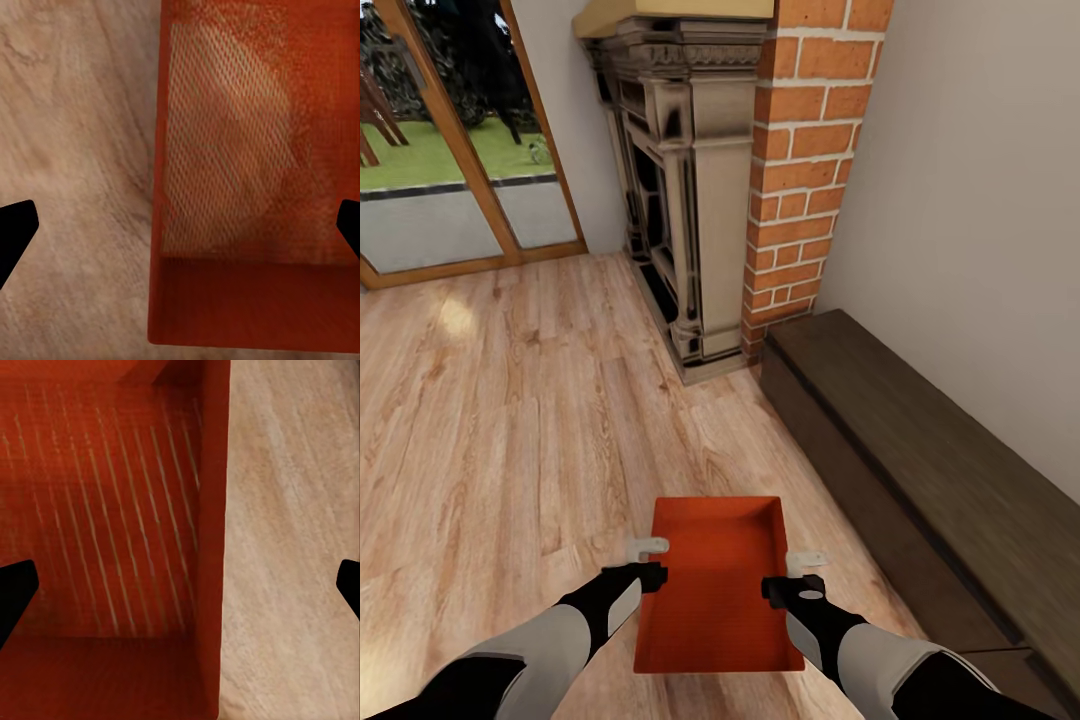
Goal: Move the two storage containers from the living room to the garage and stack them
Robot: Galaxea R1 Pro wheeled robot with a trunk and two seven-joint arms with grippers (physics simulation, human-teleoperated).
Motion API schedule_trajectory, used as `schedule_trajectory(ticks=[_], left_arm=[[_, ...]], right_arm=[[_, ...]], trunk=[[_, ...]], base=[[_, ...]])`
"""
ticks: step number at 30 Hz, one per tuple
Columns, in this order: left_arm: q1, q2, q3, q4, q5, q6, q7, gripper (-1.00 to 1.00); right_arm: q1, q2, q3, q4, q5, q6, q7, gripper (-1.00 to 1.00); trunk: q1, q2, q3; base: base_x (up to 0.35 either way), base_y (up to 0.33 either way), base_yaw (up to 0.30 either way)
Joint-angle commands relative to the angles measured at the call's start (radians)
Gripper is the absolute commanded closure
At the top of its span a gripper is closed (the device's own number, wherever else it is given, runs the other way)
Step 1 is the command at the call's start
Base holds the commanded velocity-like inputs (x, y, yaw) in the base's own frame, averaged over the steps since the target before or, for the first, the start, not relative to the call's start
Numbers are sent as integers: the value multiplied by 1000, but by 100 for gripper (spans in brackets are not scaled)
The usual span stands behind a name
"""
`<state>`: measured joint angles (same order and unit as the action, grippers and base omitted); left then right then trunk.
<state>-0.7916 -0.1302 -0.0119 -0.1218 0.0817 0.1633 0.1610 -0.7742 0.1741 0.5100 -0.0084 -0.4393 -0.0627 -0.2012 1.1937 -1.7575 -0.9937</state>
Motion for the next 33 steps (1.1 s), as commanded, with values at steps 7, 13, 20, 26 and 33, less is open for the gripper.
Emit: schedule_trajectory(ticks=[7,13,20,26,33], left_arm=[[0,-1,-2,-1,9,5,2,-100],[0,-1,-3,8,9,6,2,-100],[0,-1,-3,59,-31,2,3,-100],[0,-2,-3,65,-75,-5,5,-100],[0,-2,-3,65,-79,-8,5,-100]], right_arm=[[0,0,7,1,-11,-5,-3,-100],[0,-1,7,1,-12,-5,-3,-100],[0,-1,7,1,-11,-5,-2,-100],[-1,-1,8,1,-11,-6,-2,-100],[0,-4,8,1,-13,-4,-2,-100]], trunk=[[27,-50,-23],[50,-92,-41],[77,-141,-63],[100,-183,-82],[127,-232,-104]], base=[[0,0,0],[0,0,0],[0,0,0],[0,0,0],[0,0,0]])
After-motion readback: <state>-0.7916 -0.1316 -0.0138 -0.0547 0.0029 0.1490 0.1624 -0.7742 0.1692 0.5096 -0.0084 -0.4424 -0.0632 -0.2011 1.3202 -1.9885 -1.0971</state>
